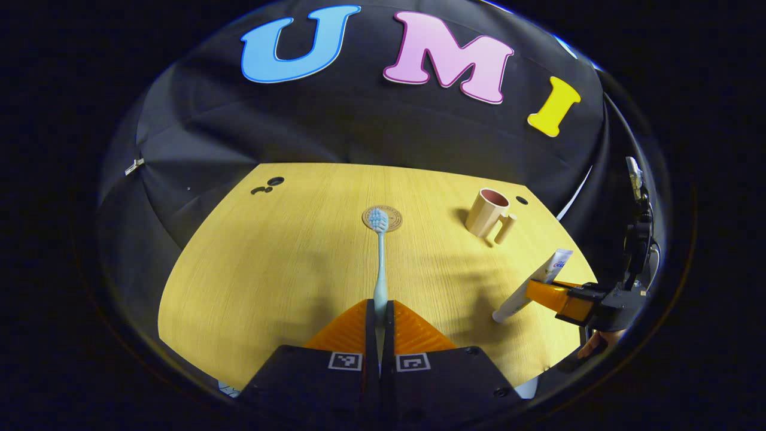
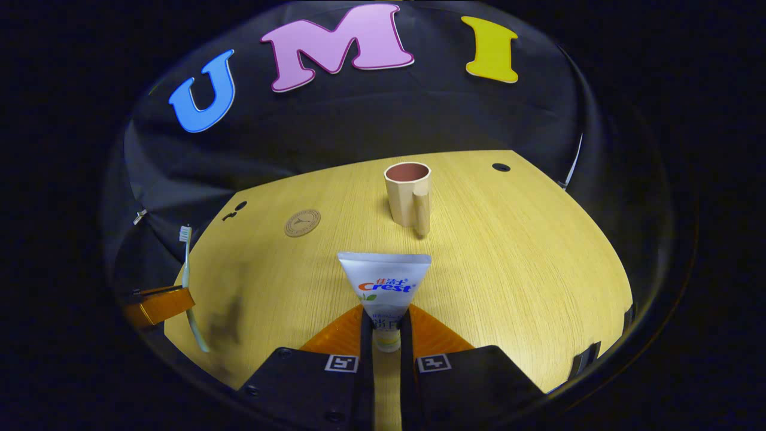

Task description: Put the toothbrush and toothpaste on the desktop into the cup, then pick up the cup and place it on the coaster on the desktop.

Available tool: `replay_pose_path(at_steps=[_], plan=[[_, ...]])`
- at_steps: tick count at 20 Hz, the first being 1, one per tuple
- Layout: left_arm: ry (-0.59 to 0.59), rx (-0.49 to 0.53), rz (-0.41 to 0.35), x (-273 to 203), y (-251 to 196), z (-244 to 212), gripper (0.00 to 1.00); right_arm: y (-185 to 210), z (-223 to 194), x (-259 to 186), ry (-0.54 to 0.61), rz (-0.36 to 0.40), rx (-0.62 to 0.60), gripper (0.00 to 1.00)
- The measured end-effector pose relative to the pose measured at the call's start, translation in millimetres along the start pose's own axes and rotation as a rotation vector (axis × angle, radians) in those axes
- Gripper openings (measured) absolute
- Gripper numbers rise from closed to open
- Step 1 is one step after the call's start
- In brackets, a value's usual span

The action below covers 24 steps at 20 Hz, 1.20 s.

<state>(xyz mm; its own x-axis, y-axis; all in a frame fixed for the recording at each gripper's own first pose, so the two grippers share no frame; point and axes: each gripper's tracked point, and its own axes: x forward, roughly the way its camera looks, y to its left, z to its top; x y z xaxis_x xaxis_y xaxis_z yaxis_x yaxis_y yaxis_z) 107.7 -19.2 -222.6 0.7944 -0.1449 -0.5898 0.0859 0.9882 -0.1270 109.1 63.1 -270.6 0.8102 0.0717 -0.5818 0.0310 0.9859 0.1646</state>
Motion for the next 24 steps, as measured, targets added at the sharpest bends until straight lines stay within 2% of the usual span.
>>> replay_pose_path(at_steps=[8,13,18,24], plan=[[-0.172,-0.027,-0.041,-14,-31,55,0.06,5,116,-56,-0.293,0.028,-0.072,0.20],[-0.259,-0.060,-0.054,-21,-44,94,0.06,2,174,-71,-0.414,0.045,-0.064,0.20],[-0.315,-0.051,-0.041,-28,-47,111,0.06,-6,213,-60,-0.472,0.047,-0.073,0.20],[-0.333,-0.050,-0.038,-25,-54,117,0.06,-14,249,-19,-0.489,0.067,-0.052,0.20]])
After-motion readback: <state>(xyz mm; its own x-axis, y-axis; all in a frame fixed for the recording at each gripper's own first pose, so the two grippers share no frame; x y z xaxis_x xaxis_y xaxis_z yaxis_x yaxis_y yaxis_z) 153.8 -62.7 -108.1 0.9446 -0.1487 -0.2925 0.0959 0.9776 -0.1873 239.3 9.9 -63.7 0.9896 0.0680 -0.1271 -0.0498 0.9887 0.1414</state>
